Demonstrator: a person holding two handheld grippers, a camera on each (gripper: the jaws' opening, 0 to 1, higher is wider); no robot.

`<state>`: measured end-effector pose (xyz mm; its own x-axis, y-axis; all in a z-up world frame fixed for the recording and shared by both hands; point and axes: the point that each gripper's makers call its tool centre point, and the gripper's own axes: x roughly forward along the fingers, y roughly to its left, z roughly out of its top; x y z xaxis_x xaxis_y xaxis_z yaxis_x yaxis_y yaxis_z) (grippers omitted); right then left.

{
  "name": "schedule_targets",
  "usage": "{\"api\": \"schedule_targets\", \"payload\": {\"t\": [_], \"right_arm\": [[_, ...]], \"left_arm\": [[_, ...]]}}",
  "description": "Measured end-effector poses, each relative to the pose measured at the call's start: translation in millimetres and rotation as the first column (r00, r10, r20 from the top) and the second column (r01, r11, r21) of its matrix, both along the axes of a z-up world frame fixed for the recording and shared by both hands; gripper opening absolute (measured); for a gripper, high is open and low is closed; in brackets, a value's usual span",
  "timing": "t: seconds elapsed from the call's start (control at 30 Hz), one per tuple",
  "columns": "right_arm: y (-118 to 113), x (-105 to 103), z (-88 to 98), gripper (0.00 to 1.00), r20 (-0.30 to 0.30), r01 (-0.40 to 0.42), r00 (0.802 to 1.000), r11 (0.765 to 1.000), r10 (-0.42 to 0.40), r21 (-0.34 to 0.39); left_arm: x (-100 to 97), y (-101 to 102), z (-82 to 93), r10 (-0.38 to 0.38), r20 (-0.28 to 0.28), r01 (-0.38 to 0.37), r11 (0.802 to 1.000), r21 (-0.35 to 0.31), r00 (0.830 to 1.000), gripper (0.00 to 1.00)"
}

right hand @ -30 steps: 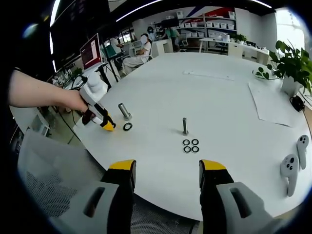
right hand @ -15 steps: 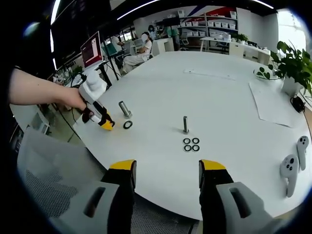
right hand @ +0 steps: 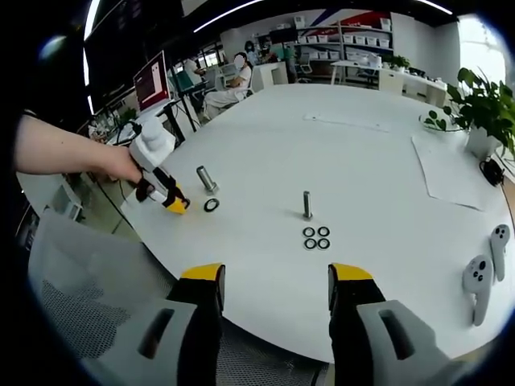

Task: Place the washer onto the threaded stud by aligning its center hole with the stud, sliding it down to the base, and recovering from edge contact or off-axis alignment until the washer reaches the visible bottom stop.

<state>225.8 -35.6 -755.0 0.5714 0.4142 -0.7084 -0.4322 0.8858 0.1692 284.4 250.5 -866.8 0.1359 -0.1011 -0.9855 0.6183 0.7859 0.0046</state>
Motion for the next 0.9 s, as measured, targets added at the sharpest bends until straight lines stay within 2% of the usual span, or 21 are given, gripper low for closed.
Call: {"api": "schedule_targets", "payload": {"t": [0.07,0.33,0.63,0.9], "right_arm": [[0.4,-0.2,0.0,0.54,0.000,-0.003,1.000,1.000,0.003,-0.002],[-0.4,-0.2,-0.2,0.54,0.000,-0.001,1.000,1.000,0.001,-0.003],[-1.1,0.1,-1.1,0.53,-0.001,-0.002,1.000,1.000,0.002,-0.007],[-1.2,-0.3,-1.8,0.53,-0.004,-0.004,1.000,1.000,0.004,-0.010]], "left_arm": [[3.9,0.3,1.5,-0.004,0.022,0.004,1.000,-0.007,1.000,0.21],[2.0,-1.3,2.6,0.006,0.009,-0.006,1.000,-0.009,1.000,0.20],[-4.8,-2.9,2.6,-0.001,0.023,0.001,1.000,-0.017,1.000,0.20],[-6.6,-2.4,2.2,0.018,0.051,-0.016,0.999,-0.052,0.999,0.19]]}}
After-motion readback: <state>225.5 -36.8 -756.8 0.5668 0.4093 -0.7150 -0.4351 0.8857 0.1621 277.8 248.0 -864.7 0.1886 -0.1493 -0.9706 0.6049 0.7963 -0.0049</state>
